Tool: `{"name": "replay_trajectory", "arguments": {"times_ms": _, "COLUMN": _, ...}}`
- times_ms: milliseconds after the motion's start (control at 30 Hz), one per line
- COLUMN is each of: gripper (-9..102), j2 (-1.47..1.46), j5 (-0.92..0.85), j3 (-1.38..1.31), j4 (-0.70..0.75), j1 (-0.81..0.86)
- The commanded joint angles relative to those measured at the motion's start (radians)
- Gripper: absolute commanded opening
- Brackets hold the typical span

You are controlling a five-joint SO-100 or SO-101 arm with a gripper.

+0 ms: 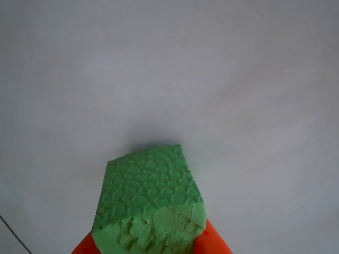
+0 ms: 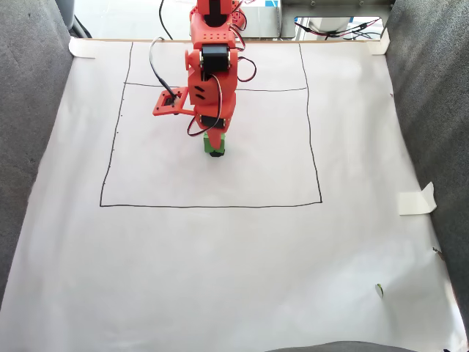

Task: Grasp the colored block, Place it on the black dot, and then return the arm to the default position.

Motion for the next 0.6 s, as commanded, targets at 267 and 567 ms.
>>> {"name": "replay_trajectory", "arguments": {"times_ms": 267, "gripper": 0, "j2": -0.008, "j5": -0.006, "j3": -0.04, "j4": -0.009, "j1": 0.009}}
{"name": "replay_trajectory", "arguments": {"times_ms": 567, "gripper": 0, "j2": -0.026, "j5": -0.006, "j3": -0.046, "j4": -0.064, "j1": 0.011}}
